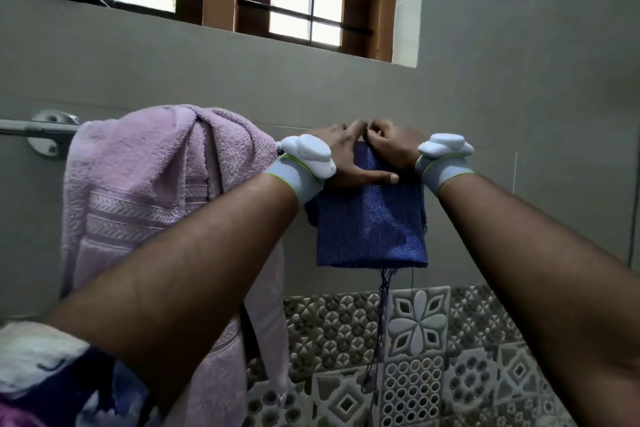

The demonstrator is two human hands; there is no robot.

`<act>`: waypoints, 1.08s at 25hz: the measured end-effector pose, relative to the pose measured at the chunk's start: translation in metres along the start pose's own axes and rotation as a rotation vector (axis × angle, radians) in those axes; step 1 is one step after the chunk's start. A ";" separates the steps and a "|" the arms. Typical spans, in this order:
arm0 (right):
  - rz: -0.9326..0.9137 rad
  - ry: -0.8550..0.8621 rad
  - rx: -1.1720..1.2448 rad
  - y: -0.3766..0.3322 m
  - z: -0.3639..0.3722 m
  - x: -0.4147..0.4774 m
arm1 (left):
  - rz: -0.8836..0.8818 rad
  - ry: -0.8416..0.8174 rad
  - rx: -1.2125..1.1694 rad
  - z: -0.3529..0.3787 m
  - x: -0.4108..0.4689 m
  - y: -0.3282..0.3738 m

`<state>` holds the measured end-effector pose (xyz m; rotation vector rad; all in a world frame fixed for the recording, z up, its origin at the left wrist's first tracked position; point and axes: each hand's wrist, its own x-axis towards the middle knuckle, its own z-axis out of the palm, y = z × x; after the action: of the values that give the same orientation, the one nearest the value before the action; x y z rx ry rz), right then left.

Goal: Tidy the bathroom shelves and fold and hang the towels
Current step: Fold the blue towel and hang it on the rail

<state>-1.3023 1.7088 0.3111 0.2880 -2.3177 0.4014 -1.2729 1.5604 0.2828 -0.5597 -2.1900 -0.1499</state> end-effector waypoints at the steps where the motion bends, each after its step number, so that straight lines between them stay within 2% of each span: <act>1: 0.007 0.076 -0.006 -0.003 -0.002 -0.005 | 0.004 0.014 -0.034 -0.004 -0.003 -0.003; 4: -0.033 0.317 0.017 -0.029 -0.007 -0.024 | -0.028 0.156 0.129 -0.030 -0.024 -0.025; 7: -0.210 0.423 0.052 -0.081 -0.004 -0.039 | -0.189 0.295 0.308 -0.050 -0.056 -0.057; 10: -0.338 0.303 -0.029 -0.144 0.012 -0.050 | -0.498 0.436 0.324 -0.066 -0.093 -0.079; 12: -0.294 0.084 -0.028 -0.176 0.028 -0.057 | -0.736 0.416 0.164 -0.076 -0.117 -0.090; 13: -0.257 0.020 0.015 -0.185 0.035 -0.059 | -0.792 0.421 0.096 -0.079 -0.126 -0.097; 14: -0.226 0.021 0.072 -0.190 0.041 -0.062 | -0.812 0.412 0.043 -0.079 -0.135 -0.104; 16: -0.197 0.139 0.176 -0.195 0.042 -0.072 | -0.798 0.367 -0.035 -0.082 -0.153 -0.112; 18: -0.200 0.188 0.222 -0.196 0.036 -0.082 | -0.781 0.319 -0.032 -0.088 -0.165 -0.114; 22: -0.210 0.085 0.281 -0.194 0.029 -0.114 | -0.737 0.200 -0.064 -0.105 -0.190 -0.093; 25: -0.170 0.045 0.523 -0.190 0.023 -0.150 | -0.717 0.189 -0.139 -0.129 -0.220 -0.067; 27: -0.096 0.056 0.715 -0.183 0.020 -0.167 | -0.738 0.241 -0.140 -0.139 -0.234 -0.055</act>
<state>-1.1416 1.5466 0.2144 0.7143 -2.0174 1.1660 -1.0712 1.3910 0.1950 0.2127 -2.0567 -0.7240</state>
